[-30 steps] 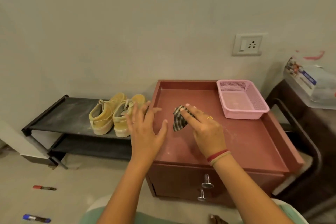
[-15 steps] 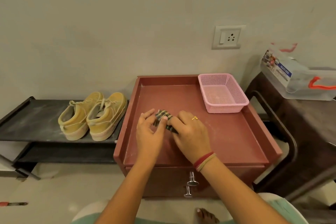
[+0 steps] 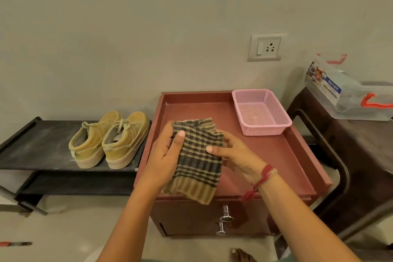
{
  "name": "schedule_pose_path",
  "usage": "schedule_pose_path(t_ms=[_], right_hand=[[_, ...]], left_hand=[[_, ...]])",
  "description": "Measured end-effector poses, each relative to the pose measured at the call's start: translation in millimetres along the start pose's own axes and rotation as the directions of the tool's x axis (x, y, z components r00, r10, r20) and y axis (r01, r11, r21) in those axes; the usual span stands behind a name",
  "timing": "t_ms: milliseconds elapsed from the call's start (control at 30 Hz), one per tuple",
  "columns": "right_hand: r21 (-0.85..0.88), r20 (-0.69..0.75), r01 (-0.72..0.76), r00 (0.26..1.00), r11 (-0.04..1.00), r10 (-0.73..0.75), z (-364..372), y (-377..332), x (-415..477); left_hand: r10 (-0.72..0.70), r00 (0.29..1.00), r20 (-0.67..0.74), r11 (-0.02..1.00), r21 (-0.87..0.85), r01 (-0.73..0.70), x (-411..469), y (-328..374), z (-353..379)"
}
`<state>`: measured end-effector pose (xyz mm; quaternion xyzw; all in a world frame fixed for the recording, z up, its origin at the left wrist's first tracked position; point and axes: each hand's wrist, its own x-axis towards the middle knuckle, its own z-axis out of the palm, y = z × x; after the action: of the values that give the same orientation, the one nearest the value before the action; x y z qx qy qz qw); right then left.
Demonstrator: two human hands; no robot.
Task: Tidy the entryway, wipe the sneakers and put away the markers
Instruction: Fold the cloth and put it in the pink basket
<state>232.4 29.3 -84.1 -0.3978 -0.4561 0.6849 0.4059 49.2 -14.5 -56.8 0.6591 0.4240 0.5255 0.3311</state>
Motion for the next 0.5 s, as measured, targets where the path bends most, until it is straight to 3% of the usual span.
schedule_pose_path(t_ms=[167, 267, 333, 400, 500], right_hand=[[0.006, -0.097, 0.202, 0.975, 0.979, -0.2, 2.8, 1.1, -3.9], [-0.331, -0.17, 0.365, 0.884, 0.87, -0.436, 0.4, 1.2, -4.3], [-0.423, -0.169, 0.426, 0.83, 0.8, -0.532, 0.6, 0.6, -5.2], [-0.304, -0.205, 0.459, 0.824, 0.835, -0.528, 3.3, -2.1, -6.3], [0.003, -0.097, 0.379, 0.921, 0.926, -0.377, 8.0, -4.6, -7.8]], left_hand=[[-0.055, 0.996, -0.064, 0.997, 0.045, 0.058, -2.5, -7.4, 2.3], [-0.018, 0.999, -0.04, 0.972, 0.235, 0.026, -0.8, -13.2, -0.1], [-0.03, 0.999, -0.025, 0.96, 0.277, 0.036, 1.1, -16.8, -2.3], [-0.061, 0.998, 0.012, 0.983, 0.173, 0.058, 2.3, -15.7, -2.9], [-0.155, 0.971, 0.18, 0.981, -0.087, 0.173, 3.0, -8.8, -1.9]])
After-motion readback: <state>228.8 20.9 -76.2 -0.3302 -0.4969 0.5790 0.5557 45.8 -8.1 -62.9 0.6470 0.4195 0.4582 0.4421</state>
